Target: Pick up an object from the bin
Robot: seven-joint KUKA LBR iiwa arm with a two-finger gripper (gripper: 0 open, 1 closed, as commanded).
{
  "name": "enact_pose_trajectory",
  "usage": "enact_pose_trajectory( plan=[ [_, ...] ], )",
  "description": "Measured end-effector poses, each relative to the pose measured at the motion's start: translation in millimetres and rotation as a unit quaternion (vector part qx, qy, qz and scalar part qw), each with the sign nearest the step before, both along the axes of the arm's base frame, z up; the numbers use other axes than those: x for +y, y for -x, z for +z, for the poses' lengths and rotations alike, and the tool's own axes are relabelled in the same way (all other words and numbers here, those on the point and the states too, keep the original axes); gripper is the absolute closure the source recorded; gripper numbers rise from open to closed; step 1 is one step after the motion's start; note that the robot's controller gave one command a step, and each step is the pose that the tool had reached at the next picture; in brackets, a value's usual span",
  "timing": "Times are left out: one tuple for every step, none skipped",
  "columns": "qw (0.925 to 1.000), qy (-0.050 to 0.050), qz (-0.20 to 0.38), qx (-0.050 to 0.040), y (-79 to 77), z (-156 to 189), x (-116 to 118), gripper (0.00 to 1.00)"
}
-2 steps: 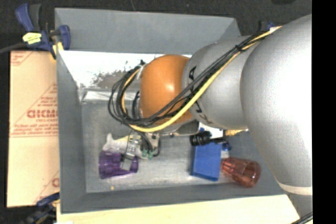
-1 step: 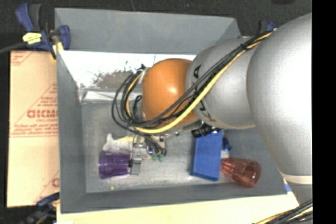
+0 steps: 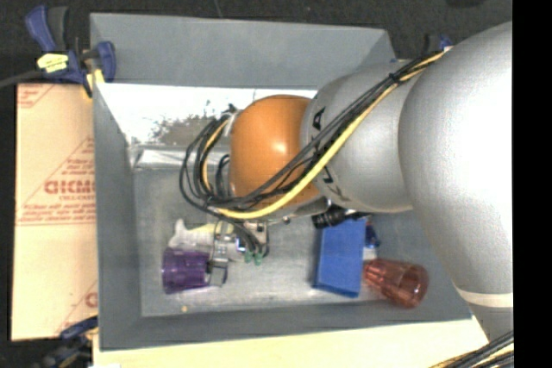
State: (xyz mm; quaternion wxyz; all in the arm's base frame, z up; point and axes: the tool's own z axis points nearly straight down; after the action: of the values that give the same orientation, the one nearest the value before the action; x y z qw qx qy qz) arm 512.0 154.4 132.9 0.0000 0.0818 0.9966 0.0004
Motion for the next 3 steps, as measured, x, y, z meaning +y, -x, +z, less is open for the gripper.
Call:
enact_pose_trajectory(
  plan=[
    [0.9947, -0.001, -0.103, -0.0019, -4.5, -36, -9, 0.0],
    [0.9987, -0.003, -0.051, -0.0028, -3.3, -56, -8, 0.0],
    [0.9937, -0.004, -0.112, -0.0035, -4.7, -60, -32, 1.0]
  ],
)
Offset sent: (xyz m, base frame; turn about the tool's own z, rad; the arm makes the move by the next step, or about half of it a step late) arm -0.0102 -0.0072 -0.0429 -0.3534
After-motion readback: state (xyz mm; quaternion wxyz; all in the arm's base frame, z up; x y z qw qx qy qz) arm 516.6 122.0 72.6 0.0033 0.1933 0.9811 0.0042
